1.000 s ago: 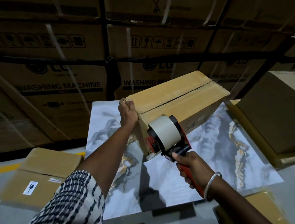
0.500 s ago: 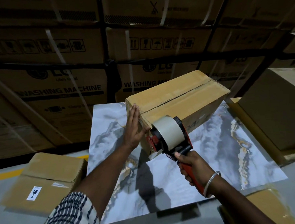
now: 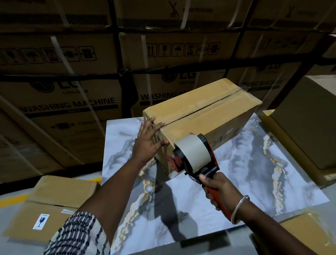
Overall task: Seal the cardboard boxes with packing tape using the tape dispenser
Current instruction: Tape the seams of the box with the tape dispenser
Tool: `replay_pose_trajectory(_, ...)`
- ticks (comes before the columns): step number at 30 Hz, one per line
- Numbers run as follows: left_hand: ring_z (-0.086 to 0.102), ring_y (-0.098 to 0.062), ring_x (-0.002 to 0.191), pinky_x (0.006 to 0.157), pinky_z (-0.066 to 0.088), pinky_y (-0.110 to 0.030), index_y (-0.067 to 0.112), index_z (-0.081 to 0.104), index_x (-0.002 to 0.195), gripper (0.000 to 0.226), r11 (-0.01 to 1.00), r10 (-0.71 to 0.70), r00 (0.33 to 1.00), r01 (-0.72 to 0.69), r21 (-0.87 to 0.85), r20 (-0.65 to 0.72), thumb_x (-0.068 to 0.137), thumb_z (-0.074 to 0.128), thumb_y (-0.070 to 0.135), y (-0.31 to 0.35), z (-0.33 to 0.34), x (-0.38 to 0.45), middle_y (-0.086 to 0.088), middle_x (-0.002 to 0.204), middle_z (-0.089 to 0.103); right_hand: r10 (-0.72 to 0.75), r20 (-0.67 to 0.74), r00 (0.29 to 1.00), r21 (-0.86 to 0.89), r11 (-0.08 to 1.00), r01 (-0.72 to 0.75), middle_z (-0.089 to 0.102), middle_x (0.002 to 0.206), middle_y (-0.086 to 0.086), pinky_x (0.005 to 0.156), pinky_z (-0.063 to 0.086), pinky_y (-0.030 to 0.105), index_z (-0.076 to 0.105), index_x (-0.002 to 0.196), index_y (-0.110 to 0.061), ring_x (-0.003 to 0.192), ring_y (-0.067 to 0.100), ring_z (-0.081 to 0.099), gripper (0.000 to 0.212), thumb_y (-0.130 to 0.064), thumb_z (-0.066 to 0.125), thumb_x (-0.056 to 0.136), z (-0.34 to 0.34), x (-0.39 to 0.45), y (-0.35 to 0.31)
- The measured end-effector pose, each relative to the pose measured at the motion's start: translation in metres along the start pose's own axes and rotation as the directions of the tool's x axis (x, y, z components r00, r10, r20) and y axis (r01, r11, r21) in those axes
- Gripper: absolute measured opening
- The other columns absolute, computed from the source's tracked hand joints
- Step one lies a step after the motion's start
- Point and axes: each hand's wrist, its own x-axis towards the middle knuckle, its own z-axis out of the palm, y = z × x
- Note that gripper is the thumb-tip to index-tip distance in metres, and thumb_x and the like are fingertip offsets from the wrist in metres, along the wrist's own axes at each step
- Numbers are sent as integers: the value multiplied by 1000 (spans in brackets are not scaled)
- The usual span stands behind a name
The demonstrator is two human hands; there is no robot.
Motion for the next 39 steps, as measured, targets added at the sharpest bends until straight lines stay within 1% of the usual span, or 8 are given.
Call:
replay_pose_trajectory(4, 1, -15, 153, 109, 19, -73, 64, 35, 139, 58, 994, -34, 999, 30, 103, 37, 84, 51, 74, 16, -6, -1, 18, 162, 20, -27, 4, 1000, 7, 1000, 27, 28, 64, 10, 50, 11, 31, 38, 64, -19, 53, 19, 17, 53, -57, 75, 64, -2, 1, 12)
replay_pose_trajectory(8, 13, -12, 152, 109, 19, -77, 47, 42, 144, 60, 958, 223, 965, -243, 152, 138, 96, 53, 14, 28, -4, -11, 18, 153, 40, -31, 9, 999, 40, 999, 30, 29, 64, 9, 47, 13, 28, 40, 65, -18, 52, 18, 19, 52, -56, 77, 61, -1, 7, 12)
replay_pose_trajectory(10, 23, -16, 151, 107, 30, -70, 43, 48, 141, 41, 953, 290, 938, -301, 33, 188, 101, 52, 33, 23, -4, -16, 15, 147, 50, -32, 12, 999, 51, 998, 32, 33, 61, 8, 46, 15, 25, 42, 66, -16, 48, 17, 23, 53, -56, 76, 60, -1, 7, 15)
replay_pose_trajectory(13, 29, -18, 149, 106, 35, -66, 46, 53, 136, 45, 967, 253, 950, -253, -21, 183, 94, 49, 63, 24, -2, -17, 19, 143, 51, -37, 16, 999, 62, 997, 36, 35, 58, 8, 44, 18, 23, 42, 66, -13, 44, 16, 25, 55, -57, 75, 59, -1, 8, 18)
replay_pose_trajectory(24, 37, -17, 145, 113, 38, -49, 28, 71, 124, 38, 971, 234, 959, -222, -89, 158, 86, 76, 24, 22, 1, -9, 11, 136, 61, -113, 23, 993, 151, 983, 108, 34, 61, 8, 40, 19, 21, 45, 71, -10, 45, 16, 27, 51, -49, 76, 60, -3, 8, 33)
replay_pose_trajectory(29, 34, -11, 146, 108, 39, -58, 48, 64, 125, 42, 980, 199, 965, -195, -39, 172, 85, 74, 36, 26, -4, -9, 20, 136, 59, -144, 14, 989, 158, 978, 140, 30, 62, 12, 39, 19, 21, 43, 71, -8, 46, 16, 24, 53, -48, 76, 63, -6, 3, 53)
replay_pose_trajectory(33, 38, -17, 143, 108, 37, -48, 34, 70, 123, 37, 975, 209, 957, -219, 27, 201, 87, 75, 32, 43, -11, -12, 11, 136, 60, -143, 9, 990, 190, 972, 139, 33, 58, 10, 41, 20, 23, 47, 73, -5, 48, 17, 26, 53, -46, 77, 60, -9, 0, 67)
replay_pose_trajectory(39, 45, -21, 134, 100, 25, -46, 31, 68, 126, 47, 842, 330, 811, -484, 239, 483, 85, 44, 31, 86, -13, -6, -1, 142, 52, -147, -8, 989, 252, 957, 145, 34, 59, 10, 42, 21, 24, 46, 74, -5, 48, 17, 29, 50, -42, 79, 62, -9, 0, 81)
